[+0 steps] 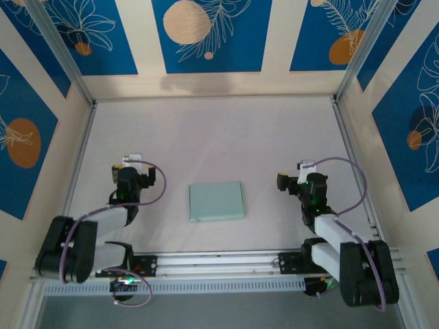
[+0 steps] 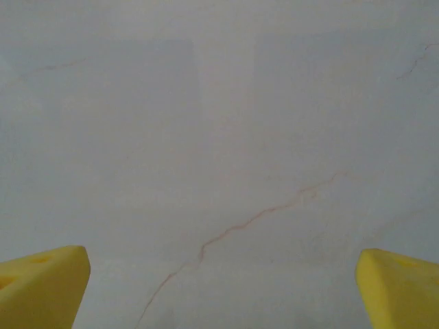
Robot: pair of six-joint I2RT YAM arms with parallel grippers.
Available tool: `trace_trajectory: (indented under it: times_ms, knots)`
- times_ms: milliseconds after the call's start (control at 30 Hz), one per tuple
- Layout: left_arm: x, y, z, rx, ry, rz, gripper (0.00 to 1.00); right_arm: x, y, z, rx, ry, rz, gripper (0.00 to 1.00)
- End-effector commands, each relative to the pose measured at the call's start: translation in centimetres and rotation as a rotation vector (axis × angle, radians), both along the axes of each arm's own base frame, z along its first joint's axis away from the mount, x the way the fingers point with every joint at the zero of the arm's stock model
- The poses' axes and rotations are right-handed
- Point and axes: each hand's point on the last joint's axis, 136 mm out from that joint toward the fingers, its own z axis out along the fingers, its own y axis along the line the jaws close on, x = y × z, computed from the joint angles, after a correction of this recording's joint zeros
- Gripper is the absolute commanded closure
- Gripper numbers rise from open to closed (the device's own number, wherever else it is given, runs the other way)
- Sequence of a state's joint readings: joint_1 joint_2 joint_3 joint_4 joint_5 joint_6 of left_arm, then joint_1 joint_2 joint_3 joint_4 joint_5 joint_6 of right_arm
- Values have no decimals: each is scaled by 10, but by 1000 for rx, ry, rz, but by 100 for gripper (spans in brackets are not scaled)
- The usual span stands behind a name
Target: Fold the paper box
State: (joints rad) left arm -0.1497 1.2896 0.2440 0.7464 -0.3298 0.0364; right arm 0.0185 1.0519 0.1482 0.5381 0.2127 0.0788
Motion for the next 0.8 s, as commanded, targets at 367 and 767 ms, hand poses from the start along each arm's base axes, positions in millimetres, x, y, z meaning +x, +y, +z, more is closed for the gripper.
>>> trace_trajectory:
  times_ms: [367, 767]
  knots:
    - [47, -37, -5, -84, -34, -269, 0, 70, 22, 25, 32, -244, 101, 1]
    - [53, -27, -8, -94, -9, -209, 0, 88, 17, 13, 89, -54, 116, 1]
